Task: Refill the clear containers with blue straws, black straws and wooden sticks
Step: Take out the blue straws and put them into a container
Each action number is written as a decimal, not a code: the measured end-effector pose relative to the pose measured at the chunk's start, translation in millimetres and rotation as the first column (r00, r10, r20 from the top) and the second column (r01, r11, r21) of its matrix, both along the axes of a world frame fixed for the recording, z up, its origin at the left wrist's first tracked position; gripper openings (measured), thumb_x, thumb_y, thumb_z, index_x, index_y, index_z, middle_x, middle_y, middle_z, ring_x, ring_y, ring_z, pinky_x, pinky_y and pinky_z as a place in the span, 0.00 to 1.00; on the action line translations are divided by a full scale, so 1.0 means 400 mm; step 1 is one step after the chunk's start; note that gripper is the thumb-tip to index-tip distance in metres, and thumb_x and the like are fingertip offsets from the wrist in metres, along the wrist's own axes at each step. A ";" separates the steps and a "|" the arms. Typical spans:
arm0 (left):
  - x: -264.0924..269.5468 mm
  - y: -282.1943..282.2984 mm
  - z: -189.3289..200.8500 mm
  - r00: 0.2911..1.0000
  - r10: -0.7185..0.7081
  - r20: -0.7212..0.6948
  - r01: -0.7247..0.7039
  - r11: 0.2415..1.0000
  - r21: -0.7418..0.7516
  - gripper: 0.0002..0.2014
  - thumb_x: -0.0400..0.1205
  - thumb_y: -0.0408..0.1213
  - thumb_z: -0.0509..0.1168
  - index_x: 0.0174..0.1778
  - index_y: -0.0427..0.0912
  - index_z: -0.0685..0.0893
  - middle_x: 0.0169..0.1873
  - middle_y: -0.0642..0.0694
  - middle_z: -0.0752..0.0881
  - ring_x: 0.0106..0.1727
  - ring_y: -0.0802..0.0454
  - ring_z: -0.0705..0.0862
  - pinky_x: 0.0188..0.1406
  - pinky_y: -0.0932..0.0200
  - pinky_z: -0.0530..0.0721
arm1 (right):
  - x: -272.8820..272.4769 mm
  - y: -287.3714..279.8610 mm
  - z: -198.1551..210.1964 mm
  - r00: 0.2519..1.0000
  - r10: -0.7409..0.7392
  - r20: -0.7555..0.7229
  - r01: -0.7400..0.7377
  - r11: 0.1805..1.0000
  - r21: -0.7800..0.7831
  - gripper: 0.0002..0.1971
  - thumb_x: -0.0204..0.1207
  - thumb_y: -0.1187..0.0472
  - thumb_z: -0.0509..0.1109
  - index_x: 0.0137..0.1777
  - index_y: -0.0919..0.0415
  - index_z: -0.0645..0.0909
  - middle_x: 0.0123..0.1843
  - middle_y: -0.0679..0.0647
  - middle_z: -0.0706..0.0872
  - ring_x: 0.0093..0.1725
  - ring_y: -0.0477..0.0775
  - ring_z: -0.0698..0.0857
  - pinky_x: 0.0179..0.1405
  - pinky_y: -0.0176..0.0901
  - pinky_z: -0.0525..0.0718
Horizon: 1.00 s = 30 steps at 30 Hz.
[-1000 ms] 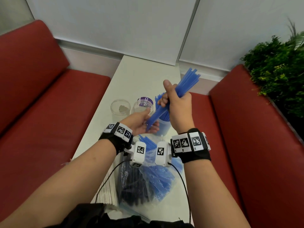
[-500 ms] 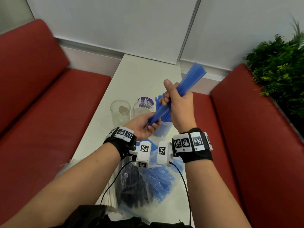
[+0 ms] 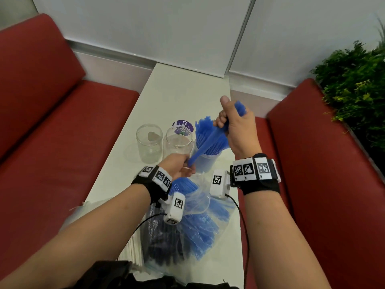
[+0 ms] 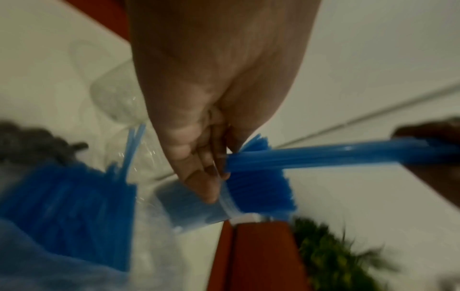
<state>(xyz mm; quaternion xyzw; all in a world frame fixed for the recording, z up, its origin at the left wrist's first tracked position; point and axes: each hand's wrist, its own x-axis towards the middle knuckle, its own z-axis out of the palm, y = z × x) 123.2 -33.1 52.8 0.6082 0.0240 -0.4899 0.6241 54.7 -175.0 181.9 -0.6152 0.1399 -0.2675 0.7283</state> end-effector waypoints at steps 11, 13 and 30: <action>-0.060 0.016 -0.121 0.034 -0.886 0.462 0.478 0.420 0.772 0.18 0.84 0.28 0.59 0.70 0.37 0.80 0.70 0.40 0.80 0.72 0.42 0.78 0.72 0.47 0.72 | 0.077 -0.108 0.005 0.981 -0.193 -0.023 0.187 0.970 -0.157 0.19 0.79 0.46 0.77 0.37 0.53 0.73 0.29 0.51 0.74 0.29 0.50 0.74 0.34 0.44 0.79; -0.069 0.012 -0.132 -0.094 -0.927 0.362 0.452 0.285 0.845 0.19 0.86 0.29 0.58 0.74 0.35 0.76 0.73 0.40 0.77 0.74 0.42 0.75 0.73 0.49 0.72 | 0.086 -0.108 0.002 0.982 -0.190 -0.012 0.183 0.962 -0.202 0.19 0.80 0.46 0.76 0.39 0.58 0.73 0.31 0.56 0.72 0.30 0.52 0.73 0.35 0.45 0.79; -0.087 0.018 -0.110 -0.441 -0.897 0.022 0.058 -0.004 0.998 0.13 0.88 0.34 0.59 0.66 0.42 0.81 0.64 0.46 0.82 0.70 0.44 0.76 0.76 0.35 0.61 | 0.087 -0.079 -0.180 0.942 -0.300 -0.151 0.226 0.899 -0.375 0.08 0.79 0.53 0.78 0.52 0.53 0.83 0.42 0.48 0.91 0.44 0.49 0.89 0.50 0.44 0.86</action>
